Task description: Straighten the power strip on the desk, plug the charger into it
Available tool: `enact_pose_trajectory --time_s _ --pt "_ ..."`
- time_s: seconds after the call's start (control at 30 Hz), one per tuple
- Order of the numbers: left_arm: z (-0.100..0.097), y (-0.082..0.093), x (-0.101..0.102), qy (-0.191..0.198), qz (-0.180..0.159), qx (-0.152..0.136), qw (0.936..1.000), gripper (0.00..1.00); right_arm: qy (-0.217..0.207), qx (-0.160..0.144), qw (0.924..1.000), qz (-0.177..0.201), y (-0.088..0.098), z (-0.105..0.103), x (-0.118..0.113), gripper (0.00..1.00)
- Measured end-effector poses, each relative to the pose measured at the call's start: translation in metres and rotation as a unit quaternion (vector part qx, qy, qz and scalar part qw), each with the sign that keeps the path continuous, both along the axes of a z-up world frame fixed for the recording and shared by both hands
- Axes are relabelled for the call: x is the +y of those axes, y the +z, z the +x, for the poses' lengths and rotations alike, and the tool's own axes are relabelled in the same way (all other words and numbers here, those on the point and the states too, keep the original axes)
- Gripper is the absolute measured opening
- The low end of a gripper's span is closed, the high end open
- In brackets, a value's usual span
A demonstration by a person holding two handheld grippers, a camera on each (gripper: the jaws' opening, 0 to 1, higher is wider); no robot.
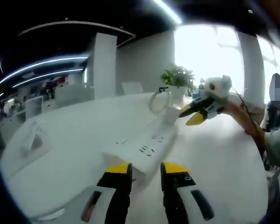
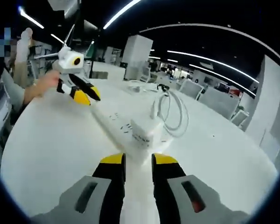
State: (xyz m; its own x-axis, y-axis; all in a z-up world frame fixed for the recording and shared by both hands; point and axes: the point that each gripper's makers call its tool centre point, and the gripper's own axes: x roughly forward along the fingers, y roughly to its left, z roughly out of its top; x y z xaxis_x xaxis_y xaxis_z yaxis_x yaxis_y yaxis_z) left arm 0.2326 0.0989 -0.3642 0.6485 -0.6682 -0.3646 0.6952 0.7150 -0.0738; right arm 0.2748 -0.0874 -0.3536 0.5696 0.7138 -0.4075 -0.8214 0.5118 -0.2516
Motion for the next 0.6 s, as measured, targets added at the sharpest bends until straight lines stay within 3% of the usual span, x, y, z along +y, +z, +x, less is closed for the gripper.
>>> enact_pose_trajectory --time_s 0.2,0.4,0.6 --pt "0.001 0.001 0.003 0.006 0.003 -0.002 1.0 0.25 -0.022 0.018 0.9996 0.008 -0.016 0.009 0.001 0.23" --pt "-0.001 -0.007 0.002 0.004 0.015 0.011 0.9998 0.27 -0.021 0.038 0.9983 0.04 -0.02 0.009 0.008 0.23" --pt "-0.001 -0.012 0.001 0.002 0.022 0.015 0.9996 0.28 -0.022 0.032 0.9983 0.043 -0.02 0.009 0.01 0.24"
